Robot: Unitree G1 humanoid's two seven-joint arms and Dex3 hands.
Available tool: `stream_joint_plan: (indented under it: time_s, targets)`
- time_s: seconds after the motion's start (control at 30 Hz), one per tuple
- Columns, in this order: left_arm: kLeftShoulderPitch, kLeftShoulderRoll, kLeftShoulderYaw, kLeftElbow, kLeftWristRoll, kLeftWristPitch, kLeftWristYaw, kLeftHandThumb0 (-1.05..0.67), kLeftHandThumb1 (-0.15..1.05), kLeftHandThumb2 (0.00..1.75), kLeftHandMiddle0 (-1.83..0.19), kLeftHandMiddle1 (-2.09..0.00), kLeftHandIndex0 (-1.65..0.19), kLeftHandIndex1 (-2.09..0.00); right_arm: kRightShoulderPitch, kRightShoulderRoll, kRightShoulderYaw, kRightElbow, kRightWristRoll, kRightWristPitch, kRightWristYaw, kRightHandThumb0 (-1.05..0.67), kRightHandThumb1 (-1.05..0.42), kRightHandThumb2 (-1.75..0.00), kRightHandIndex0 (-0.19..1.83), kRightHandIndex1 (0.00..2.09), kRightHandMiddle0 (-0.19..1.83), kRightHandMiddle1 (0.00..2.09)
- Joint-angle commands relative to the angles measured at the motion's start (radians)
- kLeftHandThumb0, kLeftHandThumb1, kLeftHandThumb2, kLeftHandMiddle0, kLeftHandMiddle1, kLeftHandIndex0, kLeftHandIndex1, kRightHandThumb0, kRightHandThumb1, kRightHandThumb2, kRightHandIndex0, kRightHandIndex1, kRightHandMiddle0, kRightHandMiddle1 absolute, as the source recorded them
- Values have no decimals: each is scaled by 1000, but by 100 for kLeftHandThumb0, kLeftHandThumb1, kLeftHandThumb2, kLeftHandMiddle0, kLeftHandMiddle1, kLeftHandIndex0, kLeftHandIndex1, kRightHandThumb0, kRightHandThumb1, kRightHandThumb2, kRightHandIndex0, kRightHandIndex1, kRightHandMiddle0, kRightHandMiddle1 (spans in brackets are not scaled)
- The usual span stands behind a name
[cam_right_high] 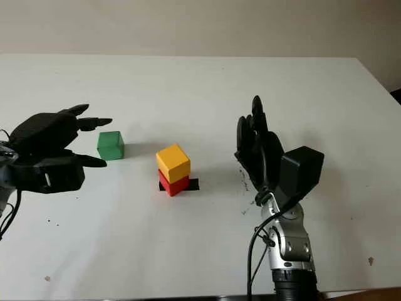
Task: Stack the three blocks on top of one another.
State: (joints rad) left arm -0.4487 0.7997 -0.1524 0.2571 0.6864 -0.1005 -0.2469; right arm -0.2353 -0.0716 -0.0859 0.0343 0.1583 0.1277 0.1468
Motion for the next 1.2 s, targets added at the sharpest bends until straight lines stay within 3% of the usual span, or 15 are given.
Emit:
stream_joint_plan:
  time_s: [0.0, 0.23, 0.67, 0.83, 0.93, 1.0, 1.17]
  targets:
    - [-28, -7, -12, 6, 4, 5, -7, -87, 103, 6, -4, -4, -34, -2, -12, -11, -4, -5, -5, -9, -1, -66, -105, -65, -19, 0, -19, 0]
    - [-37, -20, -34, 14, 26, 38, -14, -86, 102, 5, -2, -5, -33, -1, -8, -11, -5, -8, 2, -6, 3, -65, -105, -64, -19, 0, -19, 0]
    - [-60, -49, -62, 121, 76, -12, 168, -74, 105, 7, -6, -6, -39, -3, -3, -11, -6, -13, 5, 0, 16, -64, -105, -64, -19, 0, -19, 0]
    - [-59, -52, -51, 143, 40, -59, 198, -66, 104, 6, -12, -8, -52, -13, -2, -10, -5, -21, 5, 13, 9, -64, -105, -62, -19, 0, -19, 0]
    - [-58, -49, -49, 160, 30, -89, 226, -58, 105, 7, -19, -6, -16, -100, 0, -12, -3, -25, 5, 12, 13, -64, -105, -62, -19, 0, -19, 0]
    - [-59, -48, -50, 166, 26, -95, 228, -57, 105, 8, -20, -6, -12, -112, 0, -13, -3, -23, 1, 9, 13, -64, -105, -62, -19, 0, -19, 0]
    - [-63, -44, -54, 166, 21, -86, 198, -58, 105, 8, -21, -6, -11, -114, -2, -13, -4, -22, -1, 10, 9, -64, -105, -61, -19, 0, -19, 0]
